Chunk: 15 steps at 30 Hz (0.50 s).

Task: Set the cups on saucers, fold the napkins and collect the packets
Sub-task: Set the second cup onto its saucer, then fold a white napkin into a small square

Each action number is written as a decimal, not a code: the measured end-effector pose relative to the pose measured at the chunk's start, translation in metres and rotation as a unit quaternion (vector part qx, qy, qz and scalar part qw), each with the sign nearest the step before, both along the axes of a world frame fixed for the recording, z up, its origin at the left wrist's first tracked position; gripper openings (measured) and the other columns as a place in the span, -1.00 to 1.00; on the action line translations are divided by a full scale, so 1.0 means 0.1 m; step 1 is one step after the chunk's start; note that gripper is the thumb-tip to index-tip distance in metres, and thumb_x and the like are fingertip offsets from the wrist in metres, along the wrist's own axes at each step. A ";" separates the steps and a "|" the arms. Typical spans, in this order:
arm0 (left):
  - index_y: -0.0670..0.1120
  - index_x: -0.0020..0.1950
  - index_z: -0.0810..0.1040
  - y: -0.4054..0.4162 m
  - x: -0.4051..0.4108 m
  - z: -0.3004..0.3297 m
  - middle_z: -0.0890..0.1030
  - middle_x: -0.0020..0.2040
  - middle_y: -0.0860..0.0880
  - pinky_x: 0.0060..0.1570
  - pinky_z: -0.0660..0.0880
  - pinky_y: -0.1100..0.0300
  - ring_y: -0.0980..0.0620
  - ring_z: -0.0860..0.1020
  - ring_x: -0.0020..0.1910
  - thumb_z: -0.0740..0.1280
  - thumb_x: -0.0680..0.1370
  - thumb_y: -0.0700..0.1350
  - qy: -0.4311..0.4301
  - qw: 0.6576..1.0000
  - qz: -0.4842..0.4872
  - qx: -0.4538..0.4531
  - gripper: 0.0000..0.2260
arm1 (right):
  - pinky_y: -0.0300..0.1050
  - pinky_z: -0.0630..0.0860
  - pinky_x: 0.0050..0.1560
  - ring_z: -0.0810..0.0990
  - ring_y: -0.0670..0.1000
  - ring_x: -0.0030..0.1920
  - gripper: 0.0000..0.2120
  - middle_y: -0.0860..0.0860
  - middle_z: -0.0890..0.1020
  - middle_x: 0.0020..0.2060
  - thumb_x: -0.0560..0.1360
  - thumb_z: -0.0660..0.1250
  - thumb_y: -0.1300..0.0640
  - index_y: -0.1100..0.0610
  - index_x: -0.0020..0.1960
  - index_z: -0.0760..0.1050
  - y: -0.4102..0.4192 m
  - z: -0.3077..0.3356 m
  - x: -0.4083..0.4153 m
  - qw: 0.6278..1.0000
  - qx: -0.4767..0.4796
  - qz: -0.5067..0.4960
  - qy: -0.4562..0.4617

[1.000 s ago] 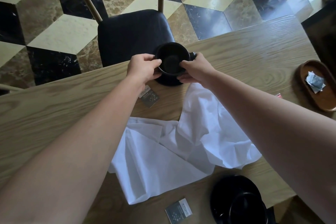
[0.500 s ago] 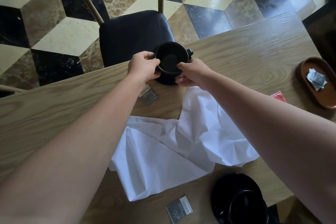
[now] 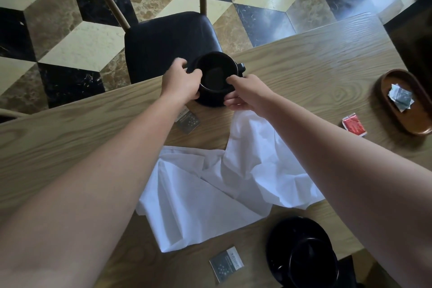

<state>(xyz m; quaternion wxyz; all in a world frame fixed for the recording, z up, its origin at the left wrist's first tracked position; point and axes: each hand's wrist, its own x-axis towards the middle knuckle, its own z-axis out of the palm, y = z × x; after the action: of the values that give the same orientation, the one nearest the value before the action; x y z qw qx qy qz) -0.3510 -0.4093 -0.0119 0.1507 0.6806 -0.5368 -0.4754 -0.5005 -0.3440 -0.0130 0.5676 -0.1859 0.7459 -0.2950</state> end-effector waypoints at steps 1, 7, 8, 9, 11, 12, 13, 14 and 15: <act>-0.07 0.36 0.42 0.07 0.00 0.04 0.48 0.22 -0.07 -0.01 0.61 0.10 -0.02 0.61 -0.07 0.32 0.56 -0.05 -0.051 0.996 -0.027 -0.061 -0.63 | -0.03 0.70 -0.16 0.67 0.03 -0.34 -0.81 0.14 0.66 -0.30 0.59 0.22 0.10 0.23 -0.01 0.49 0.06 0.07 -0.01 1.000 -0.022 -0.011 0.004; -0.05 0.01 0.55 1.37 0.04 0.31 0.53 -0.15 -0.03 -0.22 0.38 0.32 0.04 0.50 -0.23 0.37 0.49 -0.15 0.031 0.974 -0.149 -0.168 -0.88 | -0.16 0.60 -0.31 0.71 -0.01 -0.30 -0.90 0.03 0.70 -0.27 0.52 0.32 0.11 0.10 0.00 0.55 1.19 0.48 -0.08 0.980 -0.147 -0.066 0.116; 0.00 -0.02 0.56 1.63 0.08 0.30 0.55 -0.17 0.00 -0.24 0.40 0.32 0.09 0.50 -0.25 0.38 0.49 -0.13 0.053 0.981 -0.147 -0.113 -0.90 | -0.11 0.61 -0.26 0.71 -0.02 -0.28 -0.91 0.03 0.71 -0.24 0.52 0.33 0.14 0.09 0.01 0.56 1.47 0.49 -0.06 0.979 -0.132 -0.056 0.144; 0.05 -0.04 0.55 1.86 0.13 0.28 0.57 -0.18 0.04 -0.26 0.42 0.35 0.15 0.51 -0.26 0.38 0.50 -0.10 0.070 0.987 -0.136 -0.049 -0.92 | -0.05 0.62 -0.20 0.72 -0.02 -0.25 -0.91 0.02 0.71 -0.21 0.52 0.34 0.17 0.08 0.02 0.56 1.74 0.50 -0.03 0.979 -0.109 -0.044 0.166; 0.11 -0.05 0.55 2.19 0.21 0.21 0.59 -0.16 0.10 -0.23 0.49 0.38 0.19 0.56 -0.20 0.36 0.52 -0.04 0.077 0.989 -0.114 0.050 -0.95 | 0.01 0.62 -0.08 0.71 -0.01 -0.18 -0.88 -0.02 0.70 -0.17 0.52 0.35 0.19 0.06 0.05 0.57 2.21 0.48 0.01 0.978 -0.051 -0.022 0.199; 0.11 -0.04 0.55 2.30 0.24 0.16 0.60 -0.14 0.10 -0.15 0.57 0.27 0.15 0.60 -0.16 0.35 0.54 -0.04 0.077 0.989 -0.101 0.081 -0.95 | 0.01 0.62 -0.05 0.71 -0.01 -0.14 -0.87 -0.05 0.70 -0.16 0.51 0.36 0.18 0.06 0.06 0.58 2.40 0.46 0.02 0.977 -0.025 -0.015 0.212; 0.10 -0.02 0.55 2.37 0.26 0.12 0.61 -0.11 0.09 -0.07 0.61 0.12 0.06 0.62 -0.10 0.34 0.54 -0.06 0.076 0.988 -0.085 0.105 -0.94 | -0.01 0.61 -0.03 0.70 -0.03 -0.12 -0.85 -0.07 0.70 -0.16 0.50 0.36 0.16 0.05 0.06 0.59 2.55 0.44 0.02 0.975 -0.005 -0.014 0.221; 0.09 -0.01 0.55 2.40 0.27 0.10 0.61 -0.08 0.07 -0.03 0.62 0.01 -0.01 0.64 -0.07 0.33 0.55 -0.07 0.073 0.988 -0.072 0.119 -0.93 | -0.03 0.60 -0.02 0.69 -0.07 -0.12 -0.85 -0.09 0.69 -0.17 0.49 0.37 0.15 0.04 0.06 0.60 2.68 0.42 0.03 0.973 0.007 -0.013 0.229; 0.07 0.00 0.54 2.42 0.28 0.08 0.60 -0.06 0.06 -0.05 0.61 0.02 -0.04 0.63 -0.04 0.33 0.55 -0.08 0.061 0.989 -0.069 0.117 -0.93 | -0.06 0.60 -0.04 0.67 -0.13 -0.14 -0.84 -0.11 0.69 -0.19 0.48 0.37 0.14 0.03 0.06 0.59 2.77 0.40 0.04 0.971 0.010 -0.012 0.239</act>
<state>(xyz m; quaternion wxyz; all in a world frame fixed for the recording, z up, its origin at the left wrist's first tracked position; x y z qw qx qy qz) -0.3234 -0.1674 -0.0035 0.0691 0.6243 -0.5133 -0.5849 -0.4963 -0.0669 0.0268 0.3714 -0.2366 0.8649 -0.2410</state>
